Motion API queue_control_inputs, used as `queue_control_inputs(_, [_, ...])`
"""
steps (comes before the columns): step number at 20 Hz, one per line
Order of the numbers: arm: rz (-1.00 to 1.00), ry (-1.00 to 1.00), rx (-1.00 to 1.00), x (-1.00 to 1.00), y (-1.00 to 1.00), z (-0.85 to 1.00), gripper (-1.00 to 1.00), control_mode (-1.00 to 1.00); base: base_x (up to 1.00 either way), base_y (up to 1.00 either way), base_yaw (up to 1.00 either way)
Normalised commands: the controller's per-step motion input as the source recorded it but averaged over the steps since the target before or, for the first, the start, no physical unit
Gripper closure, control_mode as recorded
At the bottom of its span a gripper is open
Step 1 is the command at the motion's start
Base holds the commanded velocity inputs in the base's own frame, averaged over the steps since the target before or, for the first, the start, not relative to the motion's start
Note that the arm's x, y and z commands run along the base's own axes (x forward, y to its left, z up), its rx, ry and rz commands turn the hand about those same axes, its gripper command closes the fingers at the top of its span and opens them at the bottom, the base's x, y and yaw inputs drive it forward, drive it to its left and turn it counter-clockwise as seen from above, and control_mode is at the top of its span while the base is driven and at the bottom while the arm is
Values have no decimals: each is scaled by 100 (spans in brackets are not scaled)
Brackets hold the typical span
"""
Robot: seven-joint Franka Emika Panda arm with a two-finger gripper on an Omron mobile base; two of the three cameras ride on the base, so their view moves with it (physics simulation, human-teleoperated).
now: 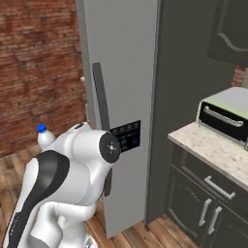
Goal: Take the bottled waters from the counter and place them in the freezer to freeze. Close the freezer door after placing the bottles.
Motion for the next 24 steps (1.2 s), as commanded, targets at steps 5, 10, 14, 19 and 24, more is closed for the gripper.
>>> queue_control_inputs(5, [0,0,0,0,0,0,100,100,50,-26,-17])
queue_control_inputs(10, [0,0,0,0,0,0,100,100,76,-41,-18])
queue_control_inputs(14, [0,0,0,0,0,0,100,100,35,-25,-14])
queue_control_inputs(19, [0,0,0,0,0,0,100,100,-80,20,-11])
queue_control_inputs(24, [0,0,0,0,0,0,100,100,-72,65,-14])
